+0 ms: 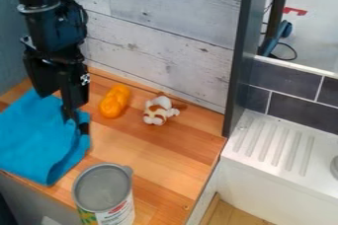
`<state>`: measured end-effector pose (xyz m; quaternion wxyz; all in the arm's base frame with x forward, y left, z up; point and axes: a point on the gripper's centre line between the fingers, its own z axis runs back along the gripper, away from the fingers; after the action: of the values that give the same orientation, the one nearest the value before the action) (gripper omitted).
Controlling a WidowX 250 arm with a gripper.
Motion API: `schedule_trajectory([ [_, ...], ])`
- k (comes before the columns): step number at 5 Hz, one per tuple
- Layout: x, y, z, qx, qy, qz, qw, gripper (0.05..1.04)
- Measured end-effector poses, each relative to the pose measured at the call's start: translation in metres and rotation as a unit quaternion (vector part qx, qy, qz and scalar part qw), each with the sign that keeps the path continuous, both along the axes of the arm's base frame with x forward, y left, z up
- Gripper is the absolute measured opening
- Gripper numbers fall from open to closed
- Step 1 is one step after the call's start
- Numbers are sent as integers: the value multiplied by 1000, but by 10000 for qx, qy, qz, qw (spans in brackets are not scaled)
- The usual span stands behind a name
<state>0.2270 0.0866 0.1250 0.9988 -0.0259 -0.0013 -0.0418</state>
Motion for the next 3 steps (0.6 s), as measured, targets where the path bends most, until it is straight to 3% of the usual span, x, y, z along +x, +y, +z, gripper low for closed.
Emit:
schedule_trajectory([
  [1, -1, 0, -5, -44, 106, 0, 9999, 1007],
  [2, 25, -5, -10, -160, -182, -89, 9997, 1007],
  [3, 53, -10, -16, -297, -681, -96, 9972, 1007],
])
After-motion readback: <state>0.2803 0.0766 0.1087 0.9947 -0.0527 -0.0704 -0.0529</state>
